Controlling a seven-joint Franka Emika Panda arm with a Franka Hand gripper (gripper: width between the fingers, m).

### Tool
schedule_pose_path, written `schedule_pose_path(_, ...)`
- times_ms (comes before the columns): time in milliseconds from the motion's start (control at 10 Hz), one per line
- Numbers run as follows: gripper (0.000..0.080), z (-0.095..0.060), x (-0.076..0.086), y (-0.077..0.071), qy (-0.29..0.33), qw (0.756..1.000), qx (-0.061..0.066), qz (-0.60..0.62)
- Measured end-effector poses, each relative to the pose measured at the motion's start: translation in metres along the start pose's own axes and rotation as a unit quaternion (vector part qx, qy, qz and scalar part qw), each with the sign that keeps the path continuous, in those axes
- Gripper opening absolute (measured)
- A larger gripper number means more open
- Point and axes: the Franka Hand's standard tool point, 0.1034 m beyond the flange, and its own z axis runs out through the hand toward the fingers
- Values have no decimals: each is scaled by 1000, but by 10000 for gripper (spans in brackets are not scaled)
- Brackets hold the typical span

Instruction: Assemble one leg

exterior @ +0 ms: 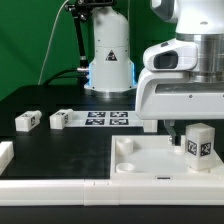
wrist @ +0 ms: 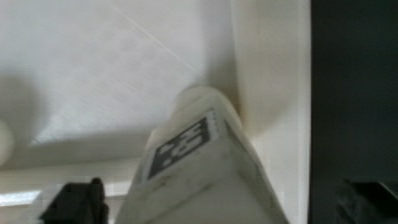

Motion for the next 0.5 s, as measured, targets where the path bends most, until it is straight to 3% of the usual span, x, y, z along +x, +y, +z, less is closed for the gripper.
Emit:
schedule_pose_path(300, 649, 0, 1, 3, 0, 993, 0, -119)
schedule_pose_path(400, 520, 0, 1, 4, 0, 993, 1, -117)
schedule_pose_path(500, 520, 0, 1, 4, 0, 993, 1, -117)
